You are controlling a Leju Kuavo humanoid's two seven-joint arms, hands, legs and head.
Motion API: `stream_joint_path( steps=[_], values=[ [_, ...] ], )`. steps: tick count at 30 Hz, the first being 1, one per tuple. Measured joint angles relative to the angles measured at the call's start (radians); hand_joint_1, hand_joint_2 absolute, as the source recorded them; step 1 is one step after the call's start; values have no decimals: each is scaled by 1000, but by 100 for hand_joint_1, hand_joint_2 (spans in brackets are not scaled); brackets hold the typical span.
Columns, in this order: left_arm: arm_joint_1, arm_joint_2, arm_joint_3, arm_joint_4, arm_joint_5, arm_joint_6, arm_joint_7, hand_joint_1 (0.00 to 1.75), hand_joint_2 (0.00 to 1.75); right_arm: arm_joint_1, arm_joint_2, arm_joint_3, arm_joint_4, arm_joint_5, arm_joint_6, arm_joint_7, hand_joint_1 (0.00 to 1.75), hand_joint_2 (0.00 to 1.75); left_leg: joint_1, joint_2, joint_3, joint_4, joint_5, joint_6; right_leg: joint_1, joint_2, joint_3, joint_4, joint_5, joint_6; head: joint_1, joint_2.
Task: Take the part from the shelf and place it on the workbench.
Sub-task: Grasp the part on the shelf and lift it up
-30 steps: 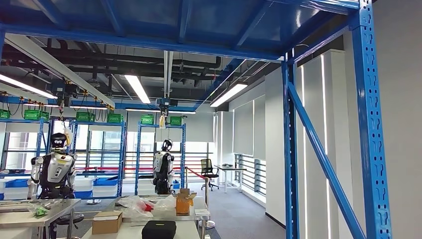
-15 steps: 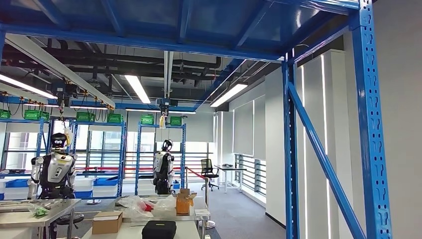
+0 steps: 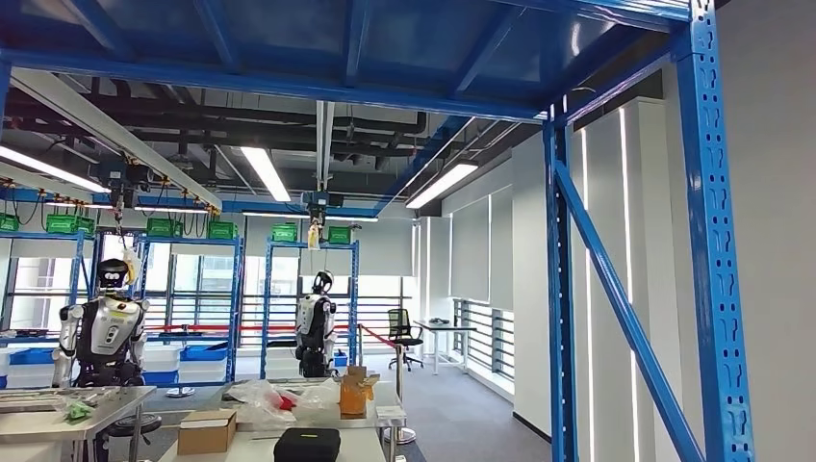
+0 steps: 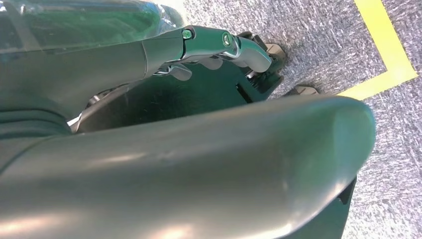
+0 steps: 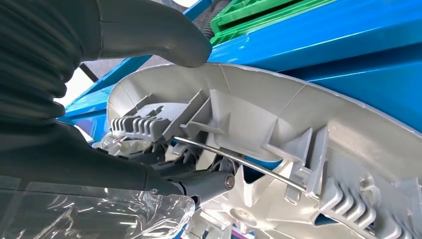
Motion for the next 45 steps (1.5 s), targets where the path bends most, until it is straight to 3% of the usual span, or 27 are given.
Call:
stream_joint_path(
  steps=[16, 24, 27, 33, 45],
  values=[
    [0, 1, 5, 0, -3, 1, -1, 0, 0, -3, 2, 4, 5, 6, -27, 0, 175, 175, 0, 0, 1, 0, 0, 0, 0, 0, 1, 0, 0, 0, 0, 0],
    [0, 1, 15, 0, -3, 7, -3, 0, 0, -3, 4, 32, 5, 26, -92, 0, 175, 175, 0, 0, 1, 0, 0, 0, 0, 0, 1, 0, 0, 0, 0, 0],
    [2, 1, 16, 0, -3, 13, -6, 0, 0, -3, 8, 41, 0, 10, -159, -2, 175, 175, 0, 0, 0, 0, 0, 0, 0, -1, 1, 0, 0, 0, 0, 0],
    [9, 2, 18, 0, 0, 24, -18, 0, 0, 6, 22, 38, -41, -51, -386, -29, 175, 175, 0, 0, 0, 0, 0, 0, 0, -1, 0, 0, 0, 0, 0, 0],
    [29, 3, 23, 0, -8, 61, -53, 0, 0, 113, 54, -29, -235, -36, -674, -207, 175, 175, 0, 0, -1, 0, 0, 0, 0, -1, 0, 0, -1, 0, 0, 0]
  ],
)
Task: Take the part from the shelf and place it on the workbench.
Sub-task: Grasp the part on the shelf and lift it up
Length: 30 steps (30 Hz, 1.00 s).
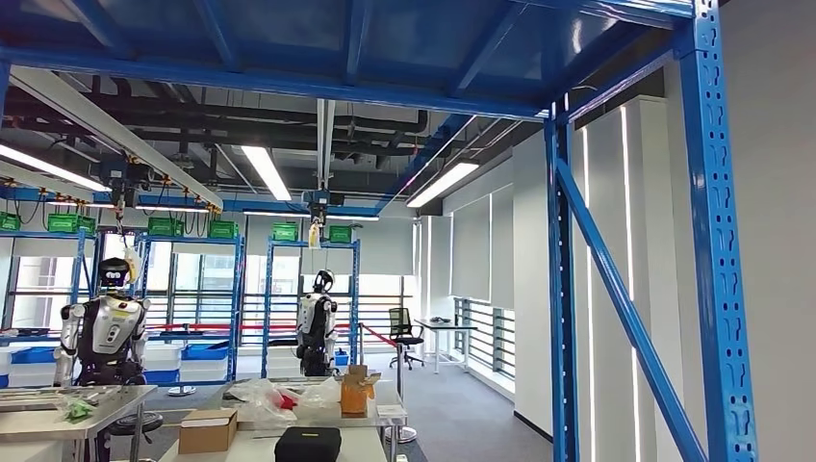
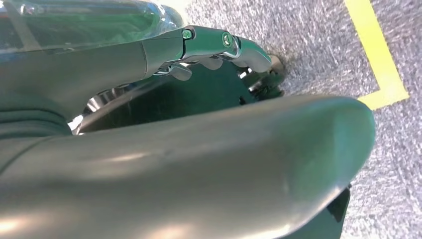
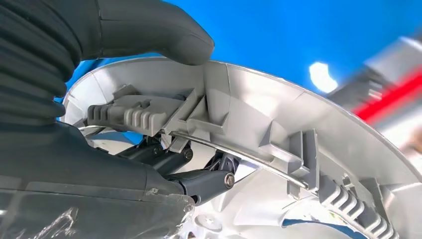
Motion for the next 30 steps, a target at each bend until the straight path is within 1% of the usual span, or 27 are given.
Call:
stream_joint_path(
  steps=[5, 8, 10, 13, 18, 23, 26, 30],
  values=[
    [1, 2, 0, 0, -25, 31, -16, 0, 0, 65, 16, -47, -114, -34, -102, -100, 175, 175, 0, 0, 0, 0, 0, 0, 0, 0, 0, 0, 0, 0, 0, 0],
    [2, 3, 0, 0, -33, 47, -23, 0, 0, 104, 27, -74, -187, -73, -142, -162, 175, 175, 0, 0, 0, 0, 0, 0, 0, 0, 0, 0, 0, 0, 0, 0],
    [2, 4, 0, 0, -38, 56, -29, 0, 0, 131, 34, -91, -238, -126, -158, -225, 175, 175, 0, 0, 0, 0, 0, 0, 0, 0, 0, 0, 0, 0, 0, 0],
    [2, 5, 0, -1, -44, 68, -37, 0, 0, 172, 49, -109, -326, -248, -166, -350, 175, 175, 0, 0, 0, 0, 0, -1, 0, 0, 0, 0, -1, 0, 0, 0],
    [2, 7, -1, -1, -48, 66, -39, 0, 0, 236, 77, -108, -465, -453, -112, -510, 175, 175, 0, 0, 1, -1, -1, -2, 0, 1, 0, 0, -1, 0, 0, 0],
    [1, 8, -3, -2, -59, 45, -26, 0, 0, 259, 102, -86, -578, -630, -2, -667, 175, 175, 0, 1, 2, -1, -1, -2, 0, 1, 0, 0, -2, 0, 0, 0],
    [1, 8, -4, -2, -62, 41, -22, 0, 0, 271, 114, -71, -627, -675, 25, -701, 175, 175, 0, 1, 2, -2, -1, -2, 0, 1, 0, 0, -2, 0, 0, 0],
    [1, 8, -6, -2, -63, 43, -27, 0, 0, 281, 125, -55, -675, -683, 30, -720, 175, 175, 0, 1, 2, -2, -1, -2, 0, 1, 0, 0, -2, 0, 0, 0]
  ],
)
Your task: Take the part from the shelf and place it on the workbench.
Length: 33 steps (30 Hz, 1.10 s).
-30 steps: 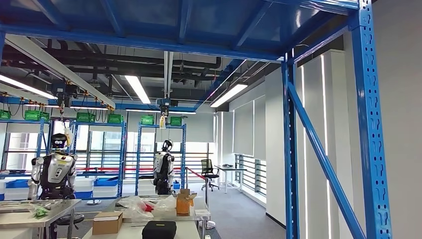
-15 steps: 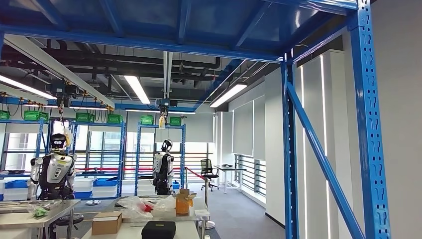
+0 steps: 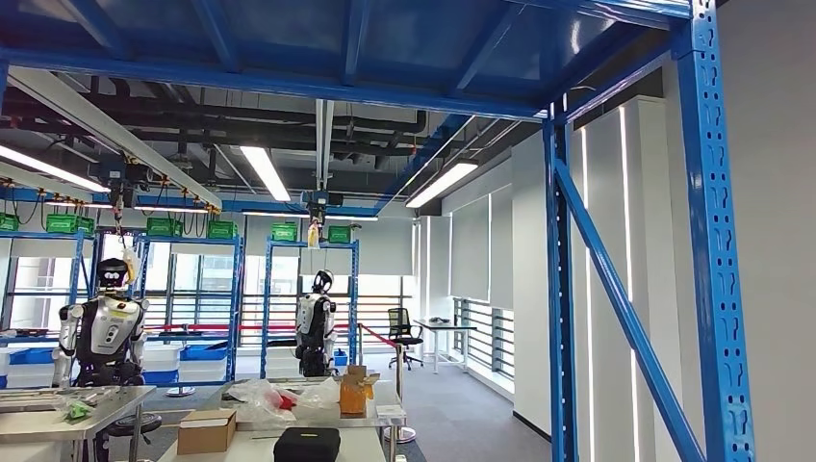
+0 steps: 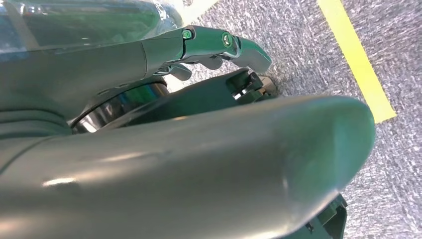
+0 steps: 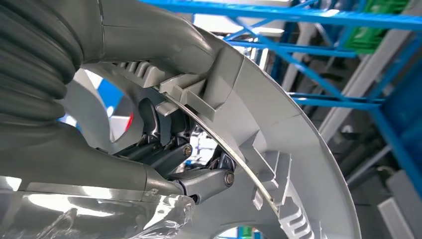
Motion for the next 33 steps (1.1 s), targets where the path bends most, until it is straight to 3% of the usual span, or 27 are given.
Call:
stream_joint_path(
  steps=[6, 10, 18, 33],
  values=[
    [0, 0, -1, 0, 0, 3, -11, 0, 0, 12, 8, 15, -40, 0, -4, -15, 175, 175, 0, 0, 0, 0, 0, 0, 0, 0, 0, 0, 0, 0, 0, 0],
    [0, 0, -1, -1, -1, 8, -21, 0, 175, 14, 11, 26, -60, -16, 14, -30, 175, 175, 0, 0, 0, 0, 0, 0, 0, 0, 0, 0, 0, 0, 0, 0],
    [0, 0, -3, -1, -7, 34, -42, 0, 175, 15, 12, 50, -83, -33, 51, -47, 175, 175, 0, 0, 0, 0, 0, 0, 0, 0, 0, 0, -1, -1, 0, 0],
    [-15, -2, -4, -9, -24, 82, -101, 0, 175, 18, 12, 76, -95, 11, 34, -29, 175, 175, 0, 0, 0, 0, 0, 0, 0, 0, 0, 0, -1, -1, 0, 0]
  ],
)
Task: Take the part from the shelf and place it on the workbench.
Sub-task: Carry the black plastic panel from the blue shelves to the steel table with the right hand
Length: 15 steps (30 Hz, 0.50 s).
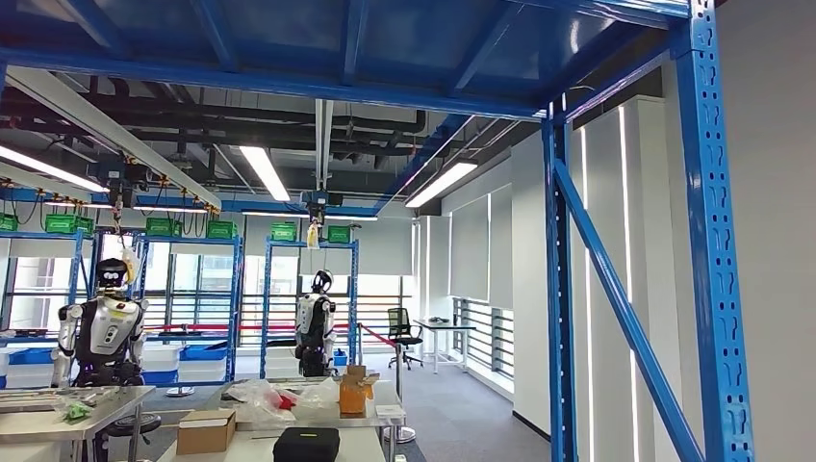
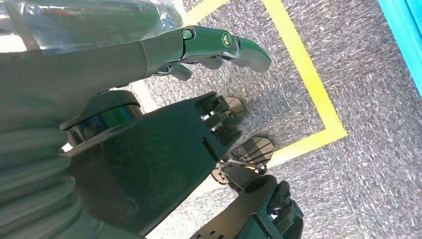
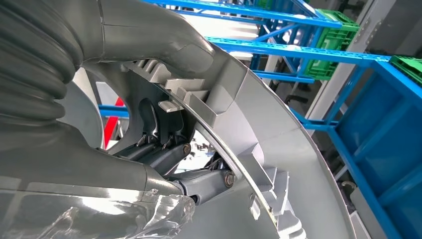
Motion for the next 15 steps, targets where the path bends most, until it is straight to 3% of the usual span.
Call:
stream_joint_path(
  steps=[15],
  values=[
    [0, -1, 6, -8, 40, 56, -73, 0, 175, 17, 0, 9, -19, 45, -54, 23, 175, 175, 0, 0, 0, 0, 0, 0, 0, 0, 0, 0, 0, 0, 0, 0]
  ],
)
